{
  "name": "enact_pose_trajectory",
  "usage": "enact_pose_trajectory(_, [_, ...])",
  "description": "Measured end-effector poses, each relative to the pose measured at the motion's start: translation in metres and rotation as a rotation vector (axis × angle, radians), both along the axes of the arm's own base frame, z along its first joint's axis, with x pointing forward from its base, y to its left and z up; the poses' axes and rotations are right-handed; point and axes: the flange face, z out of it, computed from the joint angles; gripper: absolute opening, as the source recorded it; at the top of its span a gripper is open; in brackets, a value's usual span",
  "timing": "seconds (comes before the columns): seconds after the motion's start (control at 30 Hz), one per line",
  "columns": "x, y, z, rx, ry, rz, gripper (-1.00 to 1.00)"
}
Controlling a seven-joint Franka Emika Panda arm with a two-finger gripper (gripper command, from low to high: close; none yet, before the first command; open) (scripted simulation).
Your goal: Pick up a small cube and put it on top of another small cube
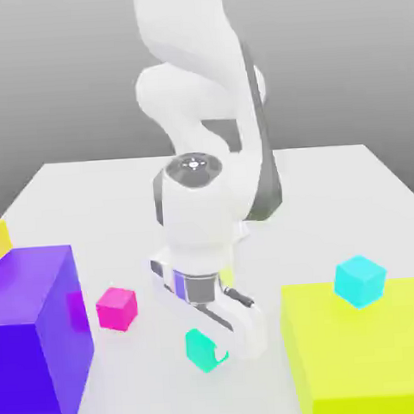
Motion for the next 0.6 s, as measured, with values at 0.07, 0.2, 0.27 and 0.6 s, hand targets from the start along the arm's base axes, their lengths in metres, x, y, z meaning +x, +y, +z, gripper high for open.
enact_pose_trajectory(0.07, [-0.005,-0.010,0.013,-0.012,0.004,-0.001,-1.00])
enact_pose_trajectory(0.2, [-0.023,-0.057,0.027,-0.047,0.013,-0.033,-1.00])
enact_pose_trajectory(0.27, [-0.034,-0.077,0.034,-0.060,0.017,-0.039,-1.00])
enact_pose_trajectory(0.6, [-0.096,-0.140,0.061,-0.044,0.016,-0.044,-1.00])
